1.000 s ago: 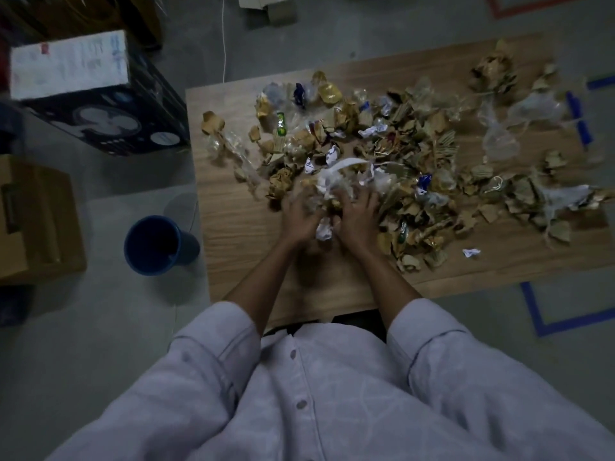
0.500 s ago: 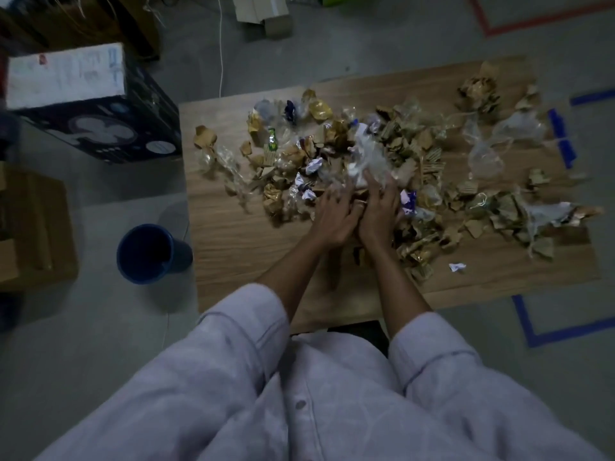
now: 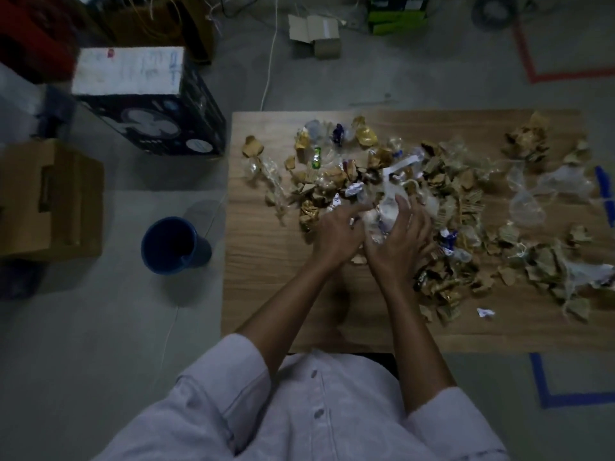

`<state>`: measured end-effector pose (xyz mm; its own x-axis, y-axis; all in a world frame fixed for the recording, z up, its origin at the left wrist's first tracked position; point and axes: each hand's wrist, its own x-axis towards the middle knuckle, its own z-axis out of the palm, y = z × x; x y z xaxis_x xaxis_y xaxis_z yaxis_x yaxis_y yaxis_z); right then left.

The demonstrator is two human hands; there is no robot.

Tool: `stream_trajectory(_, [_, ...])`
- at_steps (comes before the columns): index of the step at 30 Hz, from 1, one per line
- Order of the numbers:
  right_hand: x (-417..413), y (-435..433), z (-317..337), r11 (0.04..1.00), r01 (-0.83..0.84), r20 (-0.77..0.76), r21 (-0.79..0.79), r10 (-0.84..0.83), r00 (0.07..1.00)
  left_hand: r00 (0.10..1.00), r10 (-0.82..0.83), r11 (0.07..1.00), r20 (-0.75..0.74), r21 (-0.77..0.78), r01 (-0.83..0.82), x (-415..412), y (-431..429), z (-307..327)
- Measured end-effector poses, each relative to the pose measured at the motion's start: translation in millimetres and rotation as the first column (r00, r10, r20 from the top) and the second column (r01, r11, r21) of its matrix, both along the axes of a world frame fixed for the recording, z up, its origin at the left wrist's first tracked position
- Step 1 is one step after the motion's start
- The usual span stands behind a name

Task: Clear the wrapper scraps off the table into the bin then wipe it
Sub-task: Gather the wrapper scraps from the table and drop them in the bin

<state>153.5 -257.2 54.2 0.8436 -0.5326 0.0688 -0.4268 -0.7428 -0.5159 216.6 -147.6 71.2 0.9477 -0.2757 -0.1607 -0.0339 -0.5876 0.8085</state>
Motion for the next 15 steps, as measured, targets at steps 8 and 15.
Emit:
stream_trajectory(8, [46.5,72.1,-31.6,0.915,-0.397,-0.096,0.071,0.403,0.910,0.944,0.329,0.928,0.037,0.171,-0.330,37.7,93.3,-36.8])
stream_trajectory(15, [123.1,90.6,-85.8,0.938,-0.327,-0.317,0.117,0.348,0.882,0.972,0.226,0.965,-0.062,0.149,-0.215,135.3,123.3,-77.8])
